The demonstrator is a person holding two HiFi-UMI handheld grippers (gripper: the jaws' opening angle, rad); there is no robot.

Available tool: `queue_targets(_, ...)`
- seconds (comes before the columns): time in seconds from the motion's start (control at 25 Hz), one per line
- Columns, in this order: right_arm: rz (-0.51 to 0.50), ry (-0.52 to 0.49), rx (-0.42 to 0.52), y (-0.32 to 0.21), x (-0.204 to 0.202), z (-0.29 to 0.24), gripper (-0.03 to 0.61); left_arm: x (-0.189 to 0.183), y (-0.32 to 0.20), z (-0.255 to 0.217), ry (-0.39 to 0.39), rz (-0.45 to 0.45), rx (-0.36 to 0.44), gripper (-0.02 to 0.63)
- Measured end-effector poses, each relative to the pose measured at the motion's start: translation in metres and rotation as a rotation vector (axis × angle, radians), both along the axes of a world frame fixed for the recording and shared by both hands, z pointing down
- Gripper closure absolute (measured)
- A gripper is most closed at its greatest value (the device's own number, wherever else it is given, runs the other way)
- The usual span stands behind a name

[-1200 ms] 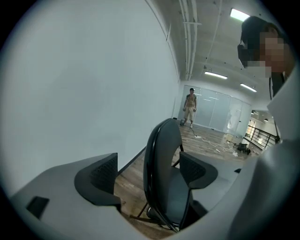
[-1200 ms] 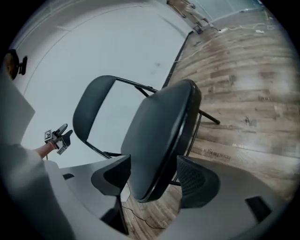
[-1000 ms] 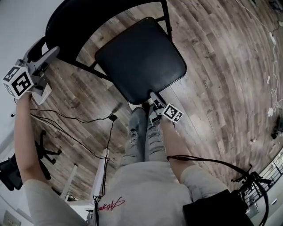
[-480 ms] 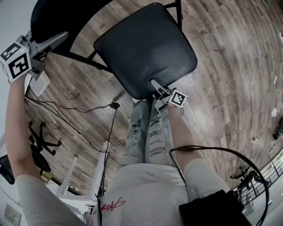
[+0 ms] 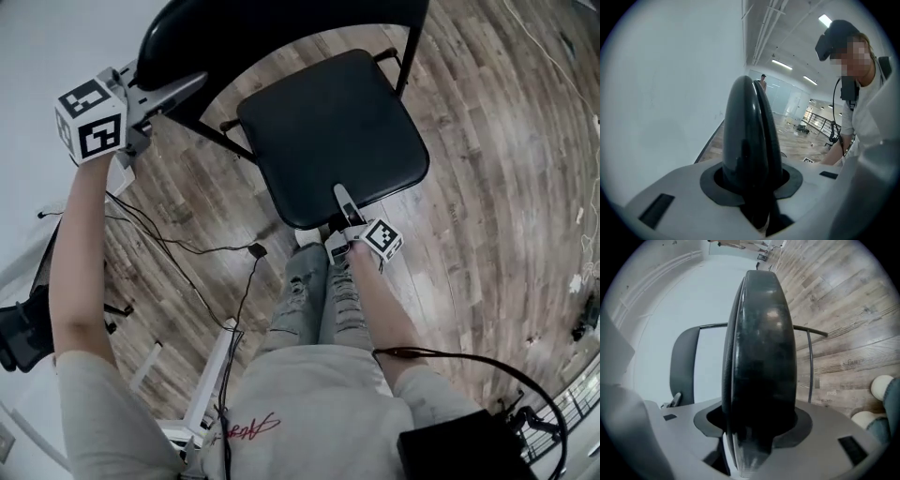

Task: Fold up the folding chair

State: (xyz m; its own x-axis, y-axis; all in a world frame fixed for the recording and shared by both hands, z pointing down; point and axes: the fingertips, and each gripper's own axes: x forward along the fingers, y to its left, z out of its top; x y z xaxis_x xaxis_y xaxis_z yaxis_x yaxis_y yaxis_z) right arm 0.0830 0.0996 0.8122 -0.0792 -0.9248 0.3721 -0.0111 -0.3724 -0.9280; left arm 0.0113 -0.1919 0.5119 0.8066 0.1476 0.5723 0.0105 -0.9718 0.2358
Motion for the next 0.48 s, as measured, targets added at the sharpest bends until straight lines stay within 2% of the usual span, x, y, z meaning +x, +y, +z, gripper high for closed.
queue_targets(0.16, 0.023, -0.016, -0.224, -0.062, -0.005, -0.042, 0.325, -0.008, -0.012, -0.022, 0.017, 0.007, 0.068, 0.48)
queue_targets(0.24, 0.022, -0.01, -0.298, -0.087, -0.001, -0.064, 0.332, -0.007, -0.015, -0.03, 0.008, 0.003, 0.082, 0.485)
queue_targets(0.36, 0.009, -0.018, -0.353, -0.127, 0.007, -0.097, 0.352, -0.002, -0.022, -0.041, -0.005, -0.005, 0.098, 0.485)
queue_targets(0.48, -0.012, -0.023, -0.355, -0.175, 0.008, -0.129, 0.379, -0.002, -0.031, -0.05, -0.014, -0.002, 0.121, 0.486)
